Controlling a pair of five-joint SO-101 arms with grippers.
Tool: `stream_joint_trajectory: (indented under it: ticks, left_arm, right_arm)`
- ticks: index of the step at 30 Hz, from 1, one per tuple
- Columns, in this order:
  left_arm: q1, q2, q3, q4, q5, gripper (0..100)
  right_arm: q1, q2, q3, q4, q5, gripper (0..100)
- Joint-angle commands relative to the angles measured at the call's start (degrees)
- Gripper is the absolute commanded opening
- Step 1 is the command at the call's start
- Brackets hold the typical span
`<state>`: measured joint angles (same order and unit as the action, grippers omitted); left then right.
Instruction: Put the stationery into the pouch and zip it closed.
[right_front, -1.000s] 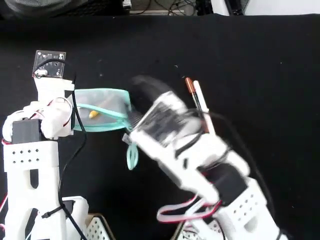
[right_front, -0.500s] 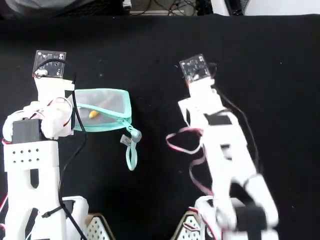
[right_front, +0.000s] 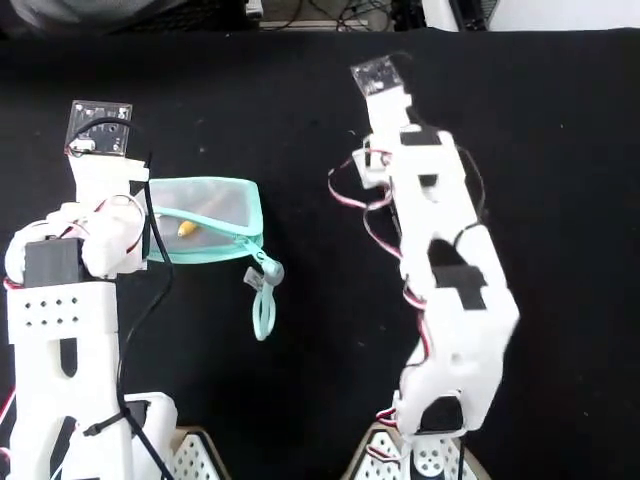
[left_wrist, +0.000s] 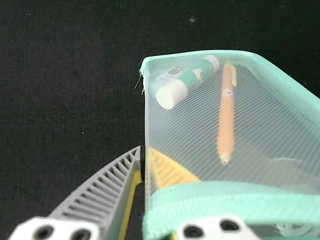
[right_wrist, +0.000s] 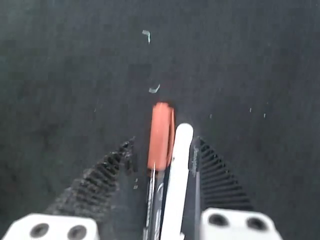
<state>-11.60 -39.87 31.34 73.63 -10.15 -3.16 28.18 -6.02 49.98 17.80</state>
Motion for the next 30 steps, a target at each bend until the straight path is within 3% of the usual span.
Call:
stream_joint_trajectory:
  ticks: [1, 8, 14, 18, 30]
  left_arm:
    - [0.0, 0.5, 0.2, -0.6, -0.4, 3]
    - [0.0, 0.5, 0.2, -0.6, -0.4, 3]
    - [-0.1, 0.5, 0.2, -0.6, -0.4, 3]
    - [-0.1, 0.5, 0.2, -0.7, -0.4, 3]
    - [-0.3, 0.5, 0.2, -0.7, -0.4, 3]
  right_arm:
    - [0.2, 4.5, -12.5, 4.2, -0.1, 18.1]
    - [0.2, 16.9, -22.7, 6.6, 0.0, 18.1]
    - [-0.7, 23.2, -27.2, 9.1, 5.5, 17.6]
    - [-1.9, 23.6, -28.9, 12.3, 8.1, 1.5]
    - [-2.7, 15.0, -29.1, 21.7, 4.5, 1.2]
